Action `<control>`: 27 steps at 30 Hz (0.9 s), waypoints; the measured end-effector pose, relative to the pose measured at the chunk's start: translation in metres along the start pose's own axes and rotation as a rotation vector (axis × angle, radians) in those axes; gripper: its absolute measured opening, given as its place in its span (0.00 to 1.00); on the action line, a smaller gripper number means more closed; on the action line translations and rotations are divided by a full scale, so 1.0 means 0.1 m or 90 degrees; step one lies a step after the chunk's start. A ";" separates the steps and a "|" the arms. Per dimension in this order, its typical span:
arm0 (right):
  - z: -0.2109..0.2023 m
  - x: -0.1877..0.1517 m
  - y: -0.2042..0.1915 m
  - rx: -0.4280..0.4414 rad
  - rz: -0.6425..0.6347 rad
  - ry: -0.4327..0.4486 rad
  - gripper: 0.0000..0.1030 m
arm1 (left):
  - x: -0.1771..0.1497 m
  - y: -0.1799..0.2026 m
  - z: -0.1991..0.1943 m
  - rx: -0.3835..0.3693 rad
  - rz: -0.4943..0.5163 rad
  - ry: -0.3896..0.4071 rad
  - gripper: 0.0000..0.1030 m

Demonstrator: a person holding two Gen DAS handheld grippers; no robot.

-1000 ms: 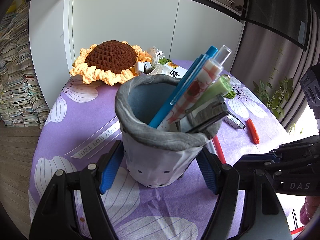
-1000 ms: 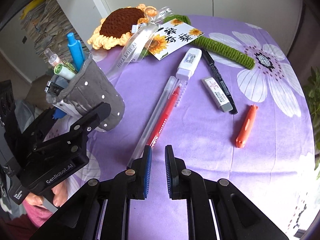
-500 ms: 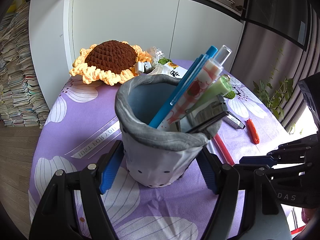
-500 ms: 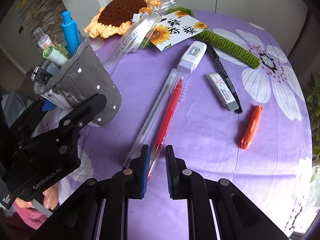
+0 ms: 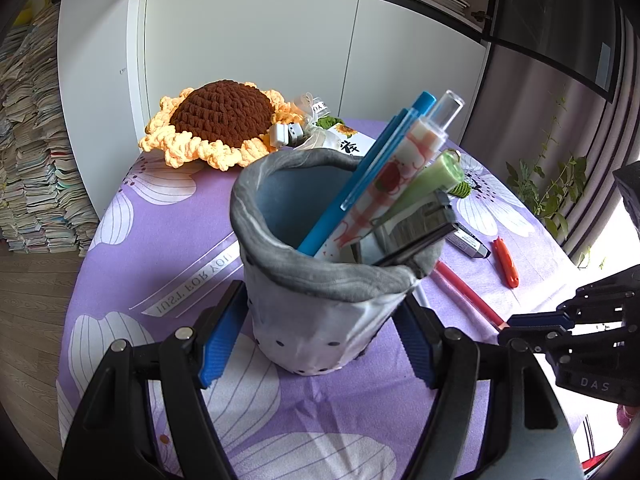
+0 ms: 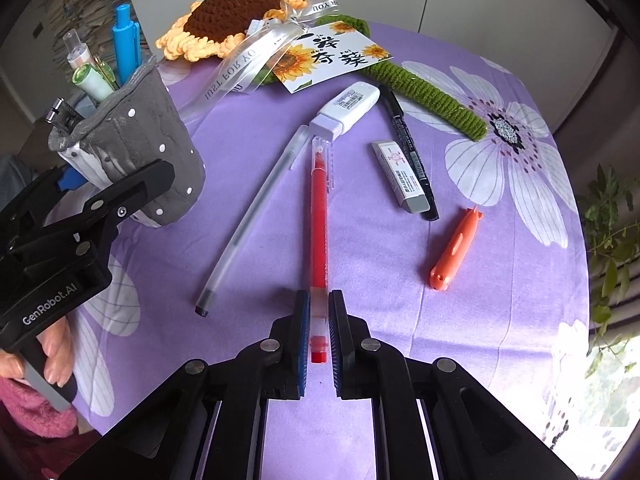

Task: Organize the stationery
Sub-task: 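Move the right gripper over the red gel pen, then close the right gripper on the red gel pen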

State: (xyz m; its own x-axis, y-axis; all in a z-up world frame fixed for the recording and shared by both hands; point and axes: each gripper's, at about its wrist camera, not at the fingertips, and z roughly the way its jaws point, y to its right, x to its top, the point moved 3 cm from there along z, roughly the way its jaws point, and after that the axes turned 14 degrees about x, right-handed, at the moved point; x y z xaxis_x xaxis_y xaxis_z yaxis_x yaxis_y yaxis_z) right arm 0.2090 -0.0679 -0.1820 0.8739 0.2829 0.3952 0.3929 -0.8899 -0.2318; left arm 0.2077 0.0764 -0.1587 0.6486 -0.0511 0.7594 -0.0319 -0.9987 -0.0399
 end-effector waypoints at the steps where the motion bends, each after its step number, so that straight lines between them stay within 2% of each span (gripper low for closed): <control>1: -0.04 -0.05 0.00 0.004 -0.009 -0.007 0.10 | 0.00 0.00 0.00 0.000 0.000 0.000 0.70; 8: -0.23 -0.54 0.01 -0.029 -0.096 -0.106 0.10 | 0.00 0.00 0.00 0.000 0.000 0.000 0.70; 10: -0.27 -0.60 0.00 -0.032 -0.109 -0.106 0.10 | 0.00 0.00 0.00 0.000 0.000 0.000 0.70; 12: -0.31 -0.55 -0.01 -0.022 -0.105 -0.086 0.13 | 0.00 0.01 0.00 0.000 0.000 0.000 0.70; 14: -0.34 -0.42 0.02 -0.016 -0.089 -0.053 0.30 | 0.00 0.00 0.00 0.000 0.000 0.000 0.70; 16: -0.31 -0.25 0.06 0.001 -0.073 -0.029 0.37 | 0.00 0.00 0.00 0.000 0.000 0.000 0.70; 21: -0.16 0.10 0.12 0.021 -0.051 -0.013 0.37 | -0.01 0.01 0.03 -0.001 0.000 -0.004 0.70; 27: 0.09 0.27 0.13 0.017 -0.056 -0.037 0.37 | -0.02 0.00 0.04 -0.001 0.000 -0.005 0.70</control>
State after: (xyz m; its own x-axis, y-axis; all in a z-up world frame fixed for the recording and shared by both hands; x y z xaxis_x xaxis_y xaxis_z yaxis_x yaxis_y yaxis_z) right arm 0.2402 -0.0692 -0.1821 0.8509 0.3799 0.3629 0.4751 -0.8512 -0.2231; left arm 0.2096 0.0767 -0.1623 0.6545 -0.0509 0.7543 -0.0333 -0.9987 -0.0386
